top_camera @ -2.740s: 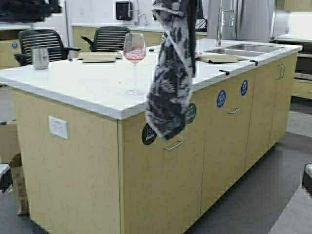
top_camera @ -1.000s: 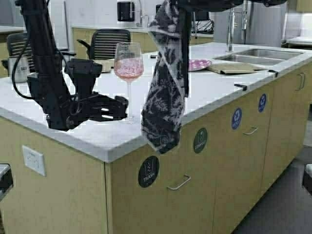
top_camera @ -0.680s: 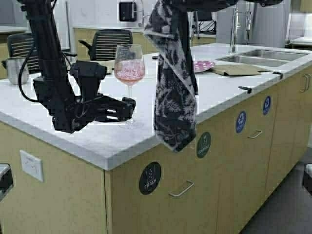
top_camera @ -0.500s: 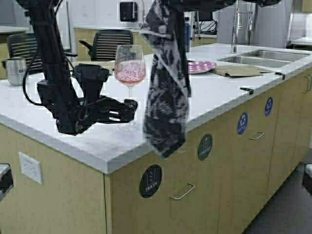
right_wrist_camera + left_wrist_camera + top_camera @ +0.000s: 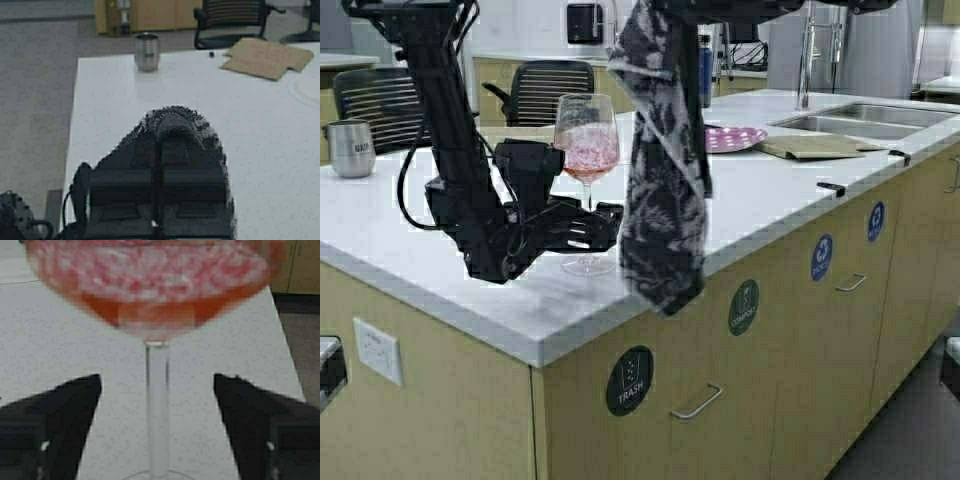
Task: Get the cloth and wipe up the spill under the wine glass
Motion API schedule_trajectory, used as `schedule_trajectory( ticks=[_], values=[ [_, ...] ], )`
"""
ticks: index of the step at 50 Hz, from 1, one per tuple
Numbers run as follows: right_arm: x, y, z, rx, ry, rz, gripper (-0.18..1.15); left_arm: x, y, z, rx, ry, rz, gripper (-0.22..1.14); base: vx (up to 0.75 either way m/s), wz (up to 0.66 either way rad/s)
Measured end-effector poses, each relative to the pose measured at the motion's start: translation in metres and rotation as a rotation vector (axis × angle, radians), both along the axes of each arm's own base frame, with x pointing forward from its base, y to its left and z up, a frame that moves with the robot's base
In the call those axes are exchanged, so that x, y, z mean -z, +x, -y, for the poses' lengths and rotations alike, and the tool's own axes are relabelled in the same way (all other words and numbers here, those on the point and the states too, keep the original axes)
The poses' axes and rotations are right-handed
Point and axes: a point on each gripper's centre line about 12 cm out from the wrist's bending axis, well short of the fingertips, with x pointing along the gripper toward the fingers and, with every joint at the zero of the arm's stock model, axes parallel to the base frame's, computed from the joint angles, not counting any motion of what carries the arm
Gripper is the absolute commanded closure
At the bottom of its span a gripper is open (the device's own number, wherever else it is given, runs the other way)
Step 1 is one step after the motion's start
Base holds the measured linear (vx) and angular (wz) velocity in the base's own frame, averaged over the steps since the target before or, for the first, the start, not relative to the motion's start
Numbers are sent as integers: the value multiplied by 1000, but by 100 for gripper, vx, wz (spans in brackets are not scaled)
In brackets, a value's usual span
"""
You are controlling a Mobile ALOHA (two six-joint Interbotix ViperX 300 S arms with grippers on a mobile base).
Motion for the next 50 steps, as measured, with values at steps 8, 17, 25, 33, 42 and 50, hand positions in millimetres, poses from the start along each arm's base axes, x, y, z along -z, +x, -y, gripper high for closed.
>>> schedule_trajectory(
  ticks=[8, 17, 25, 33, 42, 50],
  values=[
    [0, 1, 0, 5, 5, -5, 92, -2, 4, 1, -6, -6, 11, 14, 2, 0],
    [-1, 4, 5, 55, 58, -28, 92, -2, 3, 1, -4, -8, 10, 49, 1, 0],
    [-7, 18, 28, 198, 191, -54, 92, -4, 1, 1, -4, -5, 6, 64, 0, 0],
    [-29, 47, 55, 364, 341, -49, 92, -22, -6, -1, -1, -8, 13, 67, 1, 0],
    [-68, 94, 67, 442, 431, 44, 92, -56, -20, -5, 4, -31, 19, 67, 1, -2],
    [-75, 146, 55, 438, 408, 59, 92, -90, -45, -14, 11, -72, 3, 67, 0, -1]
  ],
)
